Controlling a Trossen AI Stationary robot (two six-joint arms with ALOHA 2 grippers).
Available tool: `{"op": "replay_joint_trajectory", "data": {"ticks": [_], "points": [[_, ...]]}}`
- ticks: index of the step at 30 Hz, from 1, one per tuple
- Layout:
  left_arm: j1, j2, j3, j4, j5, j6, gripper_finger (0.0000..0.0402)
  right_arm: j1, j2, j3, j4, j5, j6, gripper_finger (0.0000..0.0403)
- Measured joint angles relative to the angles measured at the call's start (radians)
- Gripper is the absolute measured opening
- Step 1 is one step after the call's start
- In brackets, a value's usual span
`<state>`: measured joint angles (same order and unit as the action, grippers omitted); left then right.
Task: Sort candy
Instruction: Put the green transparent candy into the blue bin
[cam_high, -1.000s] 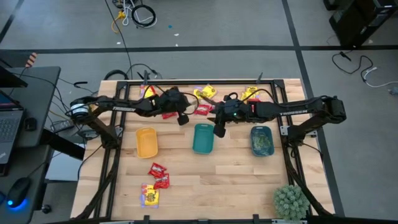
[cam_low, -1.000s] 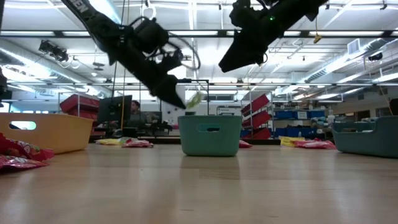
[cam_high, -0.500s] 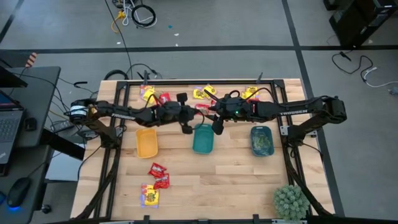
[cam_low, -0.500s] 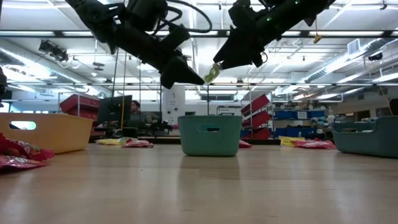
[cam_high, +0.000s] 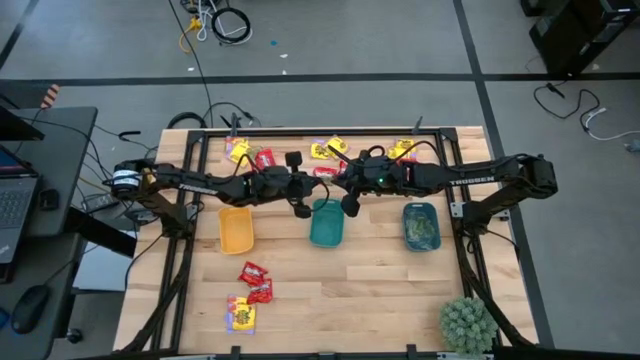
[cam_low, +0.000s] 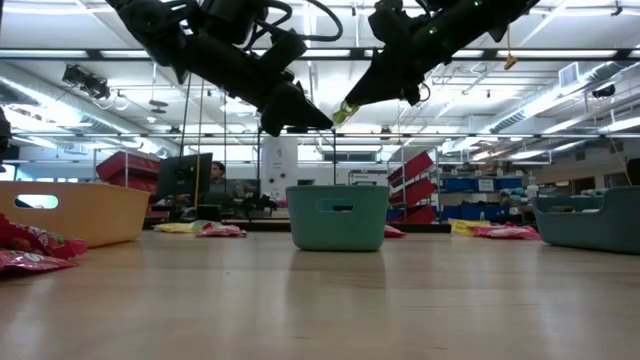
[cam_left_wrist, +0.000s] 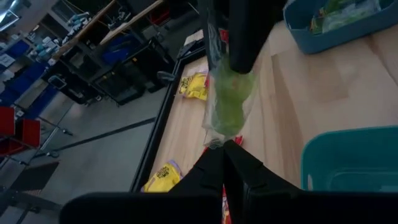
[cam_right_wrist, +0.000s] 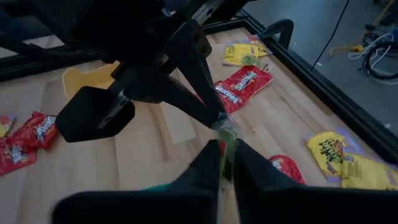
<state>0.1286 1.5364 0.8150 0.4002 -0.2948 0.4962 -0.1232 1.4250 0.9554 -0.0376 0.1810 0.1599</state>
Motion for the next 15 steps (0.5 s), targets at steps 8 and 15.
{"op": "replay_joint_trajectory", "data": {"ticks": [8,15], "points": [[0.000,0.000,0.000,-0.065,-0.009,-0.010,0.0047,0.002,-0.014,0.000,-0.022,0.000,-0.022,0.0002],[0.000,-0.029,0.000,-0.068,-0.031,-0.063,0.0082,0.007,-0.111,0.001,-0.145,0.004,-0.007,0.0000]]}}
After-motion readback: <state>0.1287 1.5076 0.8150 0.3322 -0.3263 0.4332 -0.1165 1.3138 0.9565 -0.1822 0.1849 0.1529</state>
